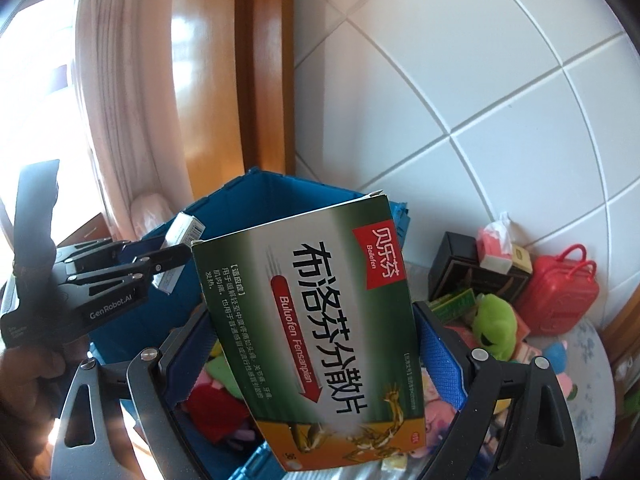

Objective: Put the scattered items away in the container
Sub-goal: 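Lift and carry the leaflet and green medicine box with both tools over the crate, then open left tool dropping the leaflet while right tool releases the medicine box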

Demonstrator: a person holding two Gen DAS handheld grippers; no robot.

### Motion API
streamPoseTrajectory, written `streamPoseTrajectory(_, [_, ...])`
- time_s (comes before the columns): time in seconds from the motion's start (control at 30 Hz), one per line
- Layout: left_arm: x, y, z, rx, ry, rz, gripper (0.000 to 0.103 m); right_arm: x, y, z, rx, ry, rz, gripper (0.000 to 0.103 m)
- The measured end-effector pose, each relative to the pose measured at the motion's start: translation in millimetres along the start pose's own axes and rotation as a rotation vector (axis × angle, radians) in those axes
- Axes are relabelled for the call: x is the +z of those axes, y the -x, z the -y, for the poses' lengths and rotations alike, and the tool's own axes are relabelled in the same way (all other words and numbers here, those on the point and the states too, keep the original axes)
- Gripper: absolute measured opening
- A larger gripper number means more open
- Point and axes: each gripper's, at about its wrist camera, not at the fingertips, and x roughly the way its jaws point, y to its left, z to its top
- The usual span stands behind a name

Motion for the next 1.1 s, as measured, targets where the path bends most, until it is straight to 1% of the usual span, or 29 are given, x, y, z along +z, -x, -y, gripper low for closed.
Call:
streamPoseTrajectory(0.1, [0.0, -0.4, -22.6, 0.03, 0.026, 0.003, 0.025, 5.5, -11.4, -7.4, 0.013, 0.013, -0.013, 0.093])
streamPoseTrajectory(0.23, [-0.1, -3.2, -41.9, 0.055, 0.046, -0.001, 0.025, 12.8, -25.3, -17.0, 0.023, 0.03, -0.023, 0.093])
streamPoseTrajectory(0.57, [-1.2, -14.1, -70.2, 0.084, 0.077, -0.017, 0.025, 30.4, -52.0, -44.2, 0.057, 0.058, -0.042, 0.093])
streamPoseTrajectory(0.83, [-0.9, -19.0, -88.6, 0.099, 0.098, -0.023, 0.026, 37.3, -71.8, -59.8, 0.079, 0.071, -0.058, 0.093])
streamPoseTrajectory(0.97, [-0.5, -20.0, -97.2, 0.091, 0.139, -0.011, 0.027, 38.9, -77.2, -63.9, 0.093, 0.08, -0.066, 0.094])
streamPoseTrajectory(1.0, [-0.2, -22.5, -99.1, 0.098, 0.151, -0.019, 0.042, 39.0, -78.9, -65.6, 0.097, 0.089, -0.072, 0.095])
streamPoseTrajectory(1.03, [-0.4, -25.0, -100.8, 0.108, 0.161, -0.026, 0.078, 39.0, -80.8, -68.2, 0.106, 0.104, -0.082, 0.095])
streamPoseTrajectory(1.07, [-1.1, -26.1, -102.5, 0.116, 0.173, -0.027, 0.095, 38.9, -80.7, -70.0, 0.104, 0.112, -0.08, 0.1])
streamPoseTrajectory(1.1, [-2.0, -25.7, -103.8, 0.118, 0.182, -0.021, 0.103, 38.8, -80.1, -70.5, 0.09, 0.116, -0.071, 0.103])
